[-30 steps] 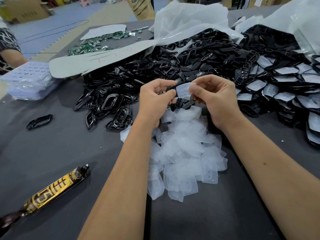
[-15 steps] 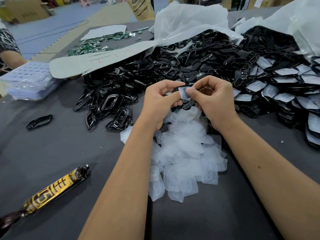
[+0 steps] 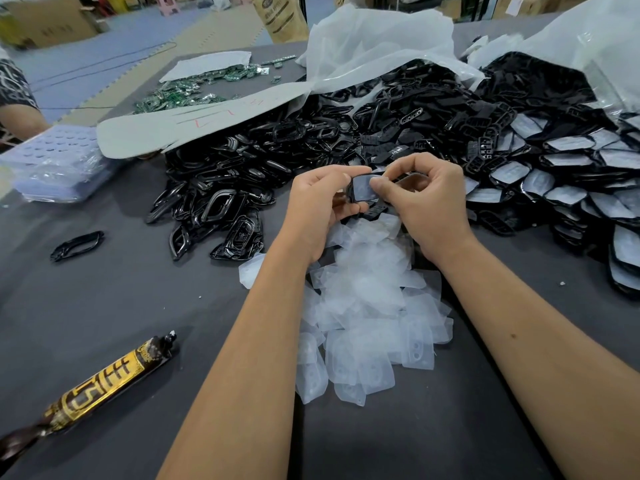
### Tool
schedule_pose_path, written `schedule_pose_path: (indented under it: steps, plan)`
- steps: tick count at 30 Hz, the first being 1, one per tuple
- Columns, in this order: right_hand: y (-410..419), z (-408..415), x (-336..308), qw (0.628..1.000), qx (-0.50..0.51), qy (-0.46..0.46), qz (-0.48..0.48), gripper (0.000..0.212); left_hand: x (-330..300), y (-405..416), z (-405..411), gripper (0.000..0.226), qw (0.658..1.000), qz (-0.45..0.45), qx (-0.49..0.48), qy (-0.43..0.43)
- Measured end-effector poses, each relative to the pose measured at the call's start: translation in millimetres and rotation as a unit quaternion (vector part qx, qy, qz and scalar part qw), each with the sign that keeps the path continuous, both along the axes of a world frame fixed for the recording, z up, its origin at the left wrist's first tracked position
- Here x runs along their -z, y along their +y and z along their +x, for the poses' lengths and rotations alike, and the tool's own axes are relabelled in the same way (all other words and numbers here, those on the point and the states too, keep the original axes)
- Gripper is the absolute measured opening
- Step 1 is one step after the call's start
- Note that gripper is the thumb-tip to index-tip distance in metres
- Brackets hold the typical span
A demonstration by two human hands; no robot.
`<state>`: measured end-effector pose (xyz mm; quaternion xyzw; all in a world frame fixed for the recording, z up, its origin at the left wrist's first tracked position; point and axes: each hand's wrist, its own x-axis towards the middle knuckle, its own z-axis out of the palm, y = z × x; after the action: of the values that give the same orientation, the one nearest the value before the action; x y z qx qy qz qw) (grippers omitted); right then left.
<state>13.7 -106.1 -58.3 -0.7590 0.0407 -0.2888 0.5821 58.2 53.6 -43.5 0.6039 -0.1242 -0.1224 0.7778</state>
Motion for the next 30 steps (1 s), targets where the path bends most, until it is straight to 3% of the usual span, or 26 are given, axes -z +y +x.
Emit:
schedule_pose_path:
  steps: [13,20,30]
  plan:
    - [1.4,-2.2,-1.4,1.000,-0.012,0.003,0.003,0.015,4.7,0.1,-1.5,0.023,0.998,0.044,-0.011,-0.045]
    - [0.5,-2.4,-1.8,1.000,-0.020,-0.002,0.012,0.032,3.8,-0.9,-1.7,0.016,0.998,0.055,-0.023,-0.030]
    - [2.5,-2.7,-1.9,0.997,-0.054,0.014,0.048,0.014,2.6,-3.1,-2.1,0.013,0.998,0.052,-0.028,-0.017]
